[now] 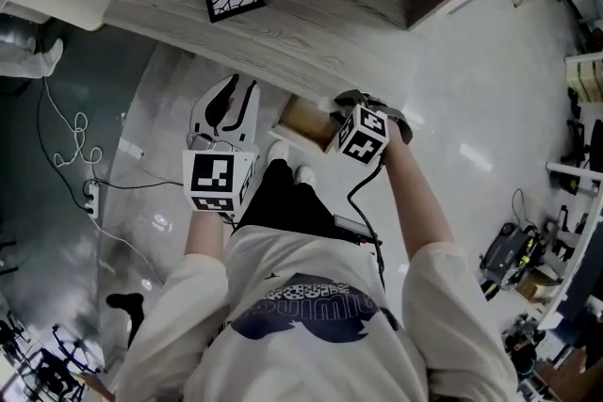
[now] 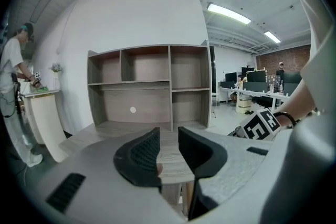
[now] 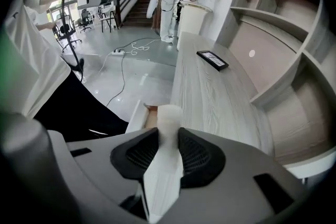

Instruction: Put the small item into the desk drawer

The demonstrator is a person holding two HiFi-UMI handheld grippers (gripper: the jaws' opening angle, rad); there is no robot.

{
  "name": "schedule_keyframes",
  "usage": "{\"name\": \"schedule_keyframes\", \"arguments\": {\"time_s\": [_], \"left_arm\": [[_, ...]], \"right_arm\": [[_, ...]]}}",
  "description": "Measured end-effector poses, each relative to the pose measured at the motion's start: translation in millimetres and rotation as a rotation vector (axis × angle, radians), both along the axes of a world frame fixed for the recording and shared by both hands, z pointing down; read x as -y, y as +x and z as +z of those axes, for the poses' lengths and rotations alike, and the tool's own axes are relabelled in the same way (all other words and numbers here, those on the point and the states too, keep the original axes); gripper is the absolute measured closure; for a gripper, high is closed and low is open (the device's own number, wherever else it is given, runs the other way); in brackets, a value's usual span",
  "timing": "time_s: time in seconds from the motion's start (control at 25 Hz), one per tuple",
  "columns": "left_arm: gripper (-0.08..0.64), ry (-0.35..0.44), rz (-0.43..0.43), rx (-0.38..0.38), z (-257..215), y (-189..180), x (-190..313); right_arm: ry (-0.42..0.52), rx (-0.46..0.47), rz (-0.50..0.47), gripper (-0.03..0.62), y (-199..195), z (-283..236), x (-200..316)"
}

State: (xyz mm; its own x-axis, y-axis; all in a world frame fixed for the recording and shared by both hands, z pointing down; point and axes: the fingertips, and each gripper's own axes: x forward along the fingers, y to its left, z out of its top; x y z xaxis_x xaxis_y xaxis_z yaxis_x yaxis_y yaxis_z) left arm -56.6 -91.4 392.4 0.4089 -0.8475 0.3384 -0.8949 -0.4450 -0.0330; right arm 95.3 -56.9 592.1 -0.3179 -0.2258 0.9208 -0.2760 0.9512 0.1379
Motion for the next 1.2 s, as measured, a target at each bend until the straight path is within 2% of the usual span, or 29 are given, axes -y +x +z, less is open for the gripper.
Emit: {"name": "schedule_keyframes", "arguments": {"time_s": [0.2,0.44,0.72,1.0,1.2], "left_arm": [[0.460,-0.009,-0.036,0.019,9.0,-1.8,-29.6],[0.460,-0.018,-0.043,0.025,13.7,-14.4,-48.0],[0.460,-0.050,0.031,0.010,34.2,-28.1,-39.6],[0.460,-0.092,0.090,-0.006,61.0,-55.6,-34.1],[0.460,-0.157,0.106,-0.031,96.8,-66.7,-22.4]], "right_arm": [[-0.015,0.012,-0.033,0.472,-10.2,15.2,-26.5],[-0.029,0.011,-0.019,0.472,-27.9,29.6,-48.8],[-0.082,-0.020,0.055,0.472,-48.8,65.8,-55.7],[-0.138,-0.090,0.141,0.472,-62.7,114.0,-58.1],[-0.184,-0.116,0.196,0.472,-66.8,154.2,-52.6]]}}
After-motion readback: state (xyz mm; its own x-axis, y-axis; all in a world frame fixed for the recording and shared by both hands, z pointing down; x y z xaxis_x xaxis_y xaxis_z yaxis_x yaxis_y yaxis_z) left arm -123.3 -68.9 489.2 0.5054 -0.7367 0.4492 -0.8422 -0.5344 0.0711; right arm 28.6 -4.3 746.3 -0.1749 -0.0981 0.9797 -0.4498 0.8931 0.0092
